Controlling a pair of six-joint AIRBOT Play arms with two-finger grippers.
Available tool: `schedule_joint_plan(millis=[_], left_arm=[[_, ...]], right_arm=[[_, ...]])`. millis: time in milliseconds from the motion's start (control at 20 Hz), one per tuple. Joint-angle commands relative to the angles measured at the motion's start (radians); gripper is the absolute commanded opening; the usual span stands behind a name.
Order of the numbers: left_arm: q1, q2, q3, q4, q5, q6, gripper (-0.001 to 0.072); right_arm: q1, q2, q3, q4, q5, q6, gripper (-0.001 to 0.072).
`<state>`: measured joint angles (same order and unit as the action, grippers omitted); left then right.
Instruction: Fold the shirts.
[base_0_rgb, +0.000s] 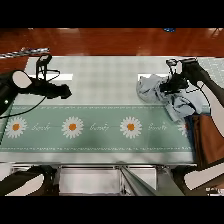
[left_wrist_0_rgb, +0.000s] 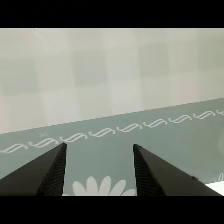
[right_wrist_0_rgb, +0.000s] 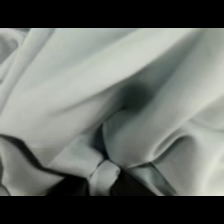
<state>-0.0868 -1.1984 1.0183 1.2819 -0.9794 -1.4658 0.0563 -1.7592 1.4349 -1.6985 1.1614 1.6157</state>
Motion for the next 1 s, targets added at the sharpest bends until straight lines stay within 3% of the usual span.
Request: schedule_joint_plan(millis=[0, 200, 500, 700, 800, 950], left_arm=[[0.093, 0.02, 0.099, -0.007, -0.153, 0.006, 0.0508], [0.208, 0.19, 0.085, -0.118, -0.175, 0.022, 0.0508], [0.211, 0.438, -0.139, -0.131, -0.173, 0.032, 0.0508], [0.211, 0.479, -0.209, -0.131, -0.145, 0.028, 0.0508], [0.211, 0.478, -0.211, -0.137, -0.116, -0.032, 0.0508], [0.212, 0.478, -0.211, -0.207, -0.071, -0.068, 0.0508]], right_arm=[[0.001, 0.056, 0.058, 0.04, 0.044, -0.054, 0.0029], [0.002, 0.217, 0.219, 0.048, 0.018, -0.062, 0.0029], [0.002, 0.426, 0.481, 0.186, 0.019, -0.129, 0.0029], [0.002, 0.523, 0.621, 0.3, 0.014, -0.175, 0.0029], [0.02, 0.574, 0.624, 0.361, 0.009, -0.197, 0.0028], [0.174, 0.606, 0.624, 0.327, 0.058, -0.216, 0.0028]])
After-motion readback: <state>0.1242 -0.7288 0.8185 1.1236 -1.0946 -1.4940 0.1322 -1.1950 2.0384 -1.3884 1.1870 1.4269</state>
